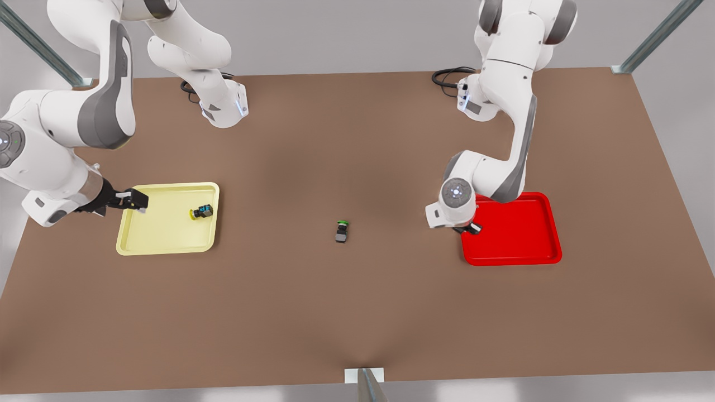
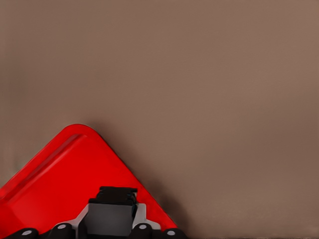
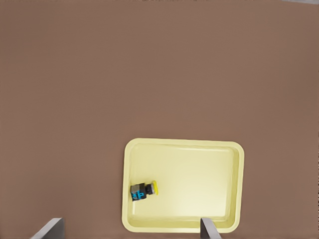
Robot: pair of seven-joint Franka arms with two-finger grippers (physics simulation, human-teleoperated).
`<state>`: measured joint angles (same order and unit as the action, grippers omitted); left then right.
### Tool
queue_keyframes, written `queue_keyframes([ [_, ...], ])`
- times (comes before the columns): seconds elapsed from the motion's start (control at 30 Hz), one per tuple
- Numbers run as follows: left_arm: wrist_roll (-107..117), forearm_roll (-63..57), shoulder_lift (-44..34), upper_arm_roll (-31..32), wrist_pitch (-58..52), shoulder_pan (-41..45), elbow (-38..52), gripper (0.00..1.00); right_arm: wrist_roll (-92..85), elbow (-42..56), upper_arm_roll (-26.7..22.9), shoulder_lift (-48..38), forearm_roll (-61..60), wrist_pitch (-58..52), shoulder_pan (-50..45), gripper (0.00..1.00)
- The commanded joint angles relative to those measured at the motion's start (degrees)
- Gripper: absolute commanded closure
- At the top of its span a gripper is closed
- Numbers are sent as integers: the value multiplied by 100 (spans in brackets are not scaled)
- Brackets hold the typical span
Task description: Place the switches on the corresponding trays according to their colors
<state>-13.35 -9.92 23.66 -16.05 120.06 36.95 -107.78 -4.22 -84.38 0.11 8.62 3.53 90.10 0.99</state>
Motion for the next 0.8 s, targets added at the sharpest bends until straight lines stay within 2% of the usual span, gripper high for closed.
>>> queue_keyframes([
  [0.0, -184, 280, -11, -99, 52, 14, -76, 50, -9, 0, -2, 0, 7, -9, 24, 0],
  [0.1, -1397, 306, -73, -706, 412, -100, -533, 50, 8, 35, -2, 8, -1, -27, 25, 0],
  [0.17, -1872, 561, 173, -706, 421, -478, -533, 49, 8, 35, -2, 8, -1, -27, 16, 0],
  [0.3, -2207, 939, 595, -715, 676, -707, -533, 34, 8, 35, -2, 8, -1, -27, 16, 0],
  [0.33, -2224, 939, 595, -715, 676, -707, -533, 0, 8, 35, -2, 8, 7, -27, 16, 0],
  [0.47, -2224, 965, 569, -715, 667, -689, -533, 0, 0, 35, -2, 8, 7, -27, 25, 0],
  [0.53, -1488, 1405, 192, -759, 606, -681, -463, 0, -9, 35, -2, 8, 7, -27, 25, 0],
  [0.57, -406, 1387, 147, -759, 238, -645, -51, 0, -9, 35, -2, 8, 16, -27, 25, 0],
  [0.63, 781, 1379, 218, -829, -1169, -672, 1496, 0, -9, 141, -2, 44, 25, -27, 33, 0],
  [0.67, 1001, 1379, 200, -838, -1266, -681, 1716, 0, -18, 141, -2, 44, 25, -27, 33, 0],
  [0.7, 1247, 1396, 165, -1014, -1872, -698, 2357, 0, -18, 141, -2, 44, 25, -36, 42, 0],
  [0.73, 1309, 1414, 112, -874, -2259, -1022, 2885, 0, -44, 141, -11, 44, 34, -45, 112, 0],
  [0.77, 1555, 1308, -98, 48, -2523, -1796, 3219, 0, -9, 141, -11, 35, 25, -45, 165, 0],
])
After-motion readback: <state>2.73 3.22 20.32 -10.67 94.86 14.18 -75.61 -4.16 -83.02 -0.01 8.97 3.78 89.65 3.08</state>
